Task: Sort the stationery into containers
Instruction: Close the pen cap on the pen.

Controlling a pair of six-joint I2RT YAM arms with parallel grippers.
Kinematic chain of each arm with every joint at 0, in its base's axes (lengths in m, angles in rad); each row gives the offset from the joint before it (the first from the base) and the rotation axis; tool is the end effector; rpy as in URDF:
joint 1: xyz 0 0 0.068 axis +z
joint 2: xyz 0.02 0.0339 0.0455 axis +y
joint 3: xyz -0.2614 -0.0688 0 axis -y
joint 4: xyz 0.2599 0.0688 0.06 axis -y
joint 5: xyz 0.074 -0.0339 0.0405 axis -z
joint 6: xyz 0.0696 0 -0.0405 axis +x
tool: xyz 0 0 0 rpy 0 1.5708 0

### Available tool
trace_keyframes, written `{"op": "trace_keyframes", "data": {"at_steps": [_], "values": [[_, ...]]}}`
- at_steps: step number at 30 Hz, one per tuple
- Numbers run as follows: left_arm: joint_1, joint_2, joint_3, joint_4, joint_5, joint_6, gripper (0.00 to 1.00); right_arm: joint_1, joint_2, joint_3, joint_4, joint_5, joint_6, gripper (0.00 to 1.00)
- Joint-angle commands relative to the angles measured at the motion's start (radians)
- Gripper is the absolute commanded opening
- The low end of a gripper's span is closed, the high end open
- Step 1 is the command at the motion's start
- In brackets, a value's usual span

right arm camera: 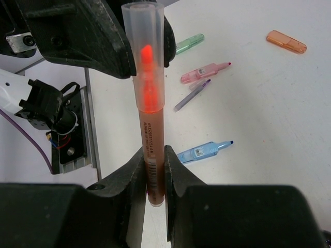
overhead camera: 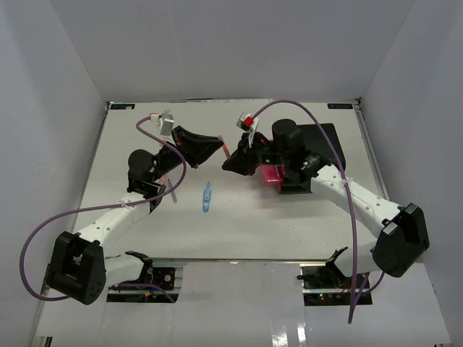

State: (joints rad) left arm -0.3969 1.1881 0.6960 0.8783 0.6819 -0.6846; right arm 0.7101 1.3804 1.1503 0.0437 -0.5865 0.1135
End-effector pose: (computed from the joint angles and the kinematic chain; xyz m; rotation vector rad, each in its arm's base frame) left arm 0.2582 -0.1558 0.3343 0.4666 1.3132 -1.3181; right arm 0.2531 0.2684 0.3449 -0.9626 1.5928 1.0986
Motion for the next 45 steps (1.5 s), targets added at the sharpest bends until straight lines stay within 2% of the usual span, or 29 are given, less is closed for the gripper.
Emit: {"op": "trace_keyframes", "data": {"at_steps": [1,16,28,35,36,38,42,45], "values": [[-0.042,0.059,-0.095,-0.276,0.300,0.013,0.00,-0.043,-0.063,0.189,0.412,0.042,0.037,0.08],[-0.082,0.079,-0.087,-0.364,0.308,0.052,0.00,-0.050,-0.032,0.233,0.420,0.030,0.048,0.08],[-0.077,0.077,0.055,-0.438,0.249,0.076,0.00,-0.052,-0.083,0.111,0.433,0.008,0.049,0.08],[-0.060,0.080,0.128,-0.467,0.209,0.077,0.18,-0.054,-0.116,0.029,0.433,0.017,0.038,0.08],[-0.057,0.080,0.135,-0.467,0.208,0.071,0.25,-0.054,-0.122,0.020,0.433,0.022,0.038,0.08],[-0.046,0.076,0.154,-0.461,0.197,0.060,0.30,-0.057,-0.127,0.008,0.432,0.028,0.037,0.08],[-0.023,0.062,0.177,-0.403,0.183,0.022,0.40,-0.063,-0.135,-0.030,0.432,0.034,0.038,0.08],[-0.014,0.053,0.194,-0.334,0.173,-0.006,0.51,-0.066,-0.139,-0.050,0.430,0.034,0.037,0.08]]}}
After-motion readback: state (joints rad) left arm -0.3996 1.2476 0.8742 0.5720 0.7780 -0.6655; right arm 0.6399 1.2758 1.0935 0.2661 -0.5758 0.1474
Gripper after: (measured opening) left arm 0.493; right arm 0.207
